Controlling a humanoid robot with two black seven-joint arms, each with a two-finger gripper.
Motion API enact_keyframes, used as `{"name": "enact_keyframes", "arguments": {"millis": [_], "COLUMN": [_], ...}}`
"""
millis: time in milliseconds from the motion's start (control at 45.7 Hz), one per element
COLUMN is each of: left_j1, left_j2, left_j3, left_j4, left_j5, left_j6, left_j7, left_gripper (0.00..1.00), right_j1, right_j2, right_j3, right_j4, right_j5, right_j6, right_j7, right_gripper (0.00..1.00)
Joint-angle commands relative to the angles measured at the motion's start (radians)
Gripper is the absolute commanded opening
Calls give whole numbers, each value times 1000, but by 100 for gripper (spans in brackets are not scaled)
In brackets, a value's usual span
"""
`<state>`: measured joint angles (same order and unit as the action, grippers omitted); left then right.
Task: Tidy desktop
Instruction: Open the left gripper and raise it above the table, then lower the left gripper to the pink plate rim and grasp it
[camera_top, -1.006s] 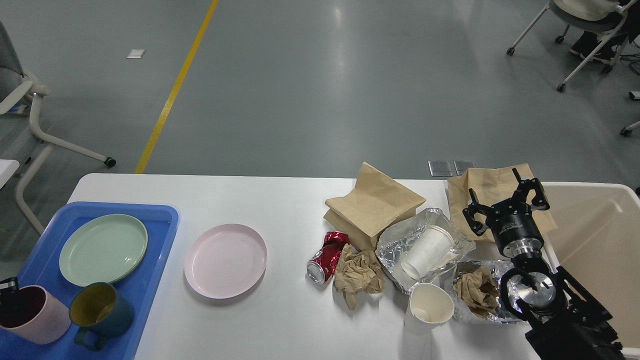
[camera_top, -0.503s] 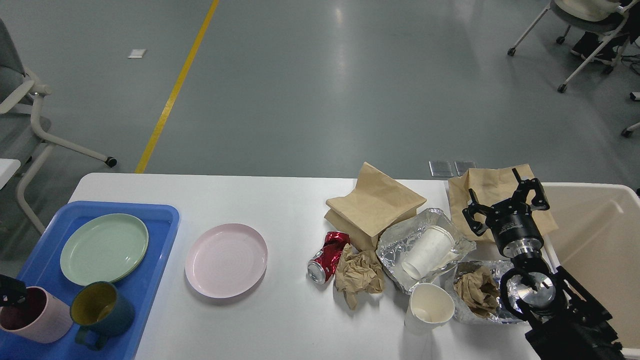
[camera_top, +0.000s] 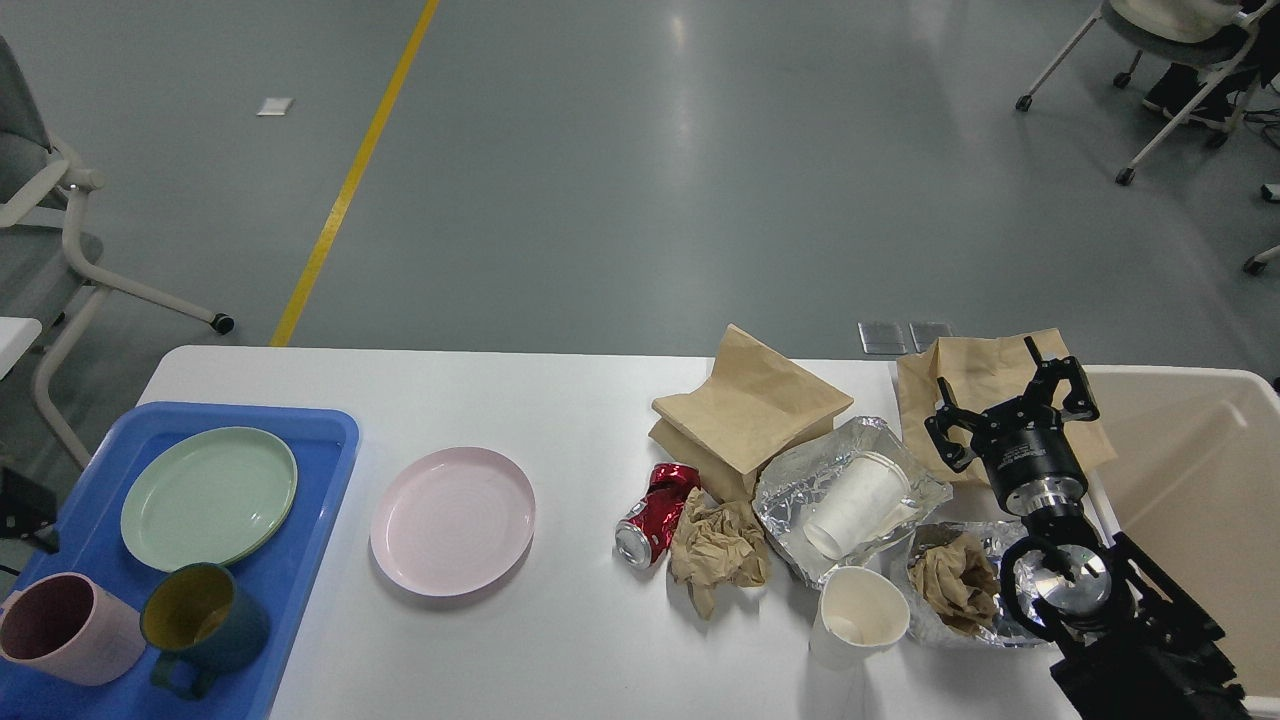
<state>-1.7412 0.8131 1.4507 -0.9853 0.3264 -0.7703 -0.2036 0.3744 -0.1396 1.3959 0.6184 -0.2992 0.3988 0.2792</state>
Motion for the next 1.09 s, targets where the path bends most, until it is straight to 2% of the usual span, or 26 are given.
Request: {"name": "enact_keyframes", "arguments": {"millis": [0, 109, 219, 372, 503, 613, 766, 831, 963, 1072], "left_j1": [-260, -397, -540, -699, -804, -883, -891, -880, -857, -782], "left_j2": [-167, -331, -474, -653, -756, -759, -724, -698, -629, -591], "left_j3": [204, 293, 301, 245, 151, 102, 103, 108, 146, 149], "left_j4": [-166, -271, -374, -506, -616, -673, -678, -667, -606, -573], "left_j5": [-167, -279, -332, -426, -516, -558, -570, -564, -563, -564], "left_j6": [5, 6, 9, 11, 22, 11, -46, -70, -69, -64], "left_j7": [24, 23, 26, 27, 26, 23, 18, 24, 24, 12], "left_gripper": [96, 96, 96, 96, 96, 96, 96, 96, 96, 96], "right_j1": [1, 1, 1, 1, 1, 0, 1, 1, 1, 0], "right_j2": [0, 0, 0, 0, 0, 0, 0, 0, 0, 0], "right_j3": [0, 0, 0, 0, 0, 0, 0, 0, 0, 0], "right_j4": [-2, -2, -2, -2, -3, -3, -3, -3, -2, -2], "right_j5": [0, 0, 0, 0, 0, 0, 0, 0, 0, 0], "right_j6": [0, 0, 0, 0, 0, 0, 0, 0, 0, 0], "right_j7": [0, 0, 0, 0, 0, 0, 0, 0, 0, 0], "right_gripper": [100, 100, 100, 100, 100, 100, 100, 100, 100, 100]}}
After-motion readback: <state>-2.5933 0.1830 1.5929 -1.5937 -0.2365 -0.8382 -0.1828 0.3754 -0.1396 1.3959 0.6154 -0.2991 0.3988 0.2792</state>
